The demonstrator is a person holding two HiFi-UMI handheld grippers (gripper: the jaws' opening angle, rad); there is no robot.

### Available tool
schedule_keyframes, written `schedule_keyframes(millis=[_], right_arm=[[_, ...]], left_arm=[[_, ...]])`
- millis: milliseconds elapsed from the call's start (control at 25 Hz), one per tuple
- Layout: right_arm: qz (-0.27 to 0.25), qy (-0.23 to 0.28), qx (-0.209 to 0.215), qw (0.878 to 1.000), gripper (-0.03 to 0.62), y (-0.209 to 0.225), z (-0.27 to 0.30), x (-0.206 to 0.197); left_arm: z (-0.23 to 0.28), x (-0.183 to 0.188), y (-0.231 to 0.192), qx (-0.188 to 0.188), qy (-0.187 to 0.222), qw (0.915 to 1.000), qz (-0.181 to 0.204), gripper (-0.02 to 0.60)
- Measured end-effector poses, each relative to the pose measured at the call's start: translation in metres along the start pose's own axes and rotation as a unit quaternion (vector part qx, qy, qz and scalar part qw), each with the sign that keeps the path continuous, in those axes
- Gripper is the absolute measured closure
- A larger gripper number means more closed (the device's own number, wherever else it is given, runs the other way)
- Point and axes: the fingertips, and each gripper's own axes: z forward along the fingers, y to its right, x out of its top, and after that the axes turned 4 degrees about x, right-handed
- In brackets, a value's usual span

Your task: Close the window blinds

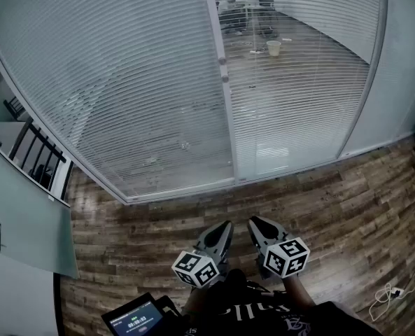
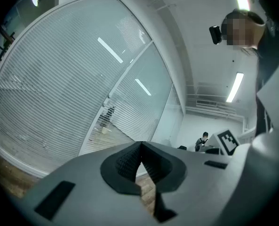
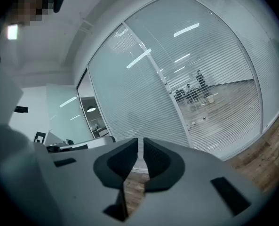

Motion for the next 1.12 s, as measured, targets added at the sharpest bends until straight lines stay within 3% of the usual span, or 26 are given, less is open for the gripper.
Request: schedule_keyframes(millis=[160,440,720,1040,1120], right_arm=[[0.007,0.011,-0.001,1.0,0.546,0.028,0.024,0.023],[0.007,0.009,-0.004,1.0,0.546,0.095,0.079,0.053],[-0.008,0.02,-0.003,1.0,0.546,0.183,0.159,0.134],[-0.029,0.034,-0.002,0.999,0.546,0.27,0.235,0.228],[-0.025,0.028,-0.004,0.999,0.546,0.29,0.246,0.238]], left_arm=[[0.036,0.022,-0.02,0.002,0.013,0.9999,-0.008,0.577],[0.122,0.037,-0.077,0.034,0.018,0.9992,0.011,0.577],[0.26,0.092,-0.139,0.036,0.055,0.9977,0.015,0.575],[0.4,0.139,-0.19,0.052,0.05,0.9971,0.025,0.574],[0.426,0.144,-0.202,0.057,0.042,0.9973,0.021,0.542]])
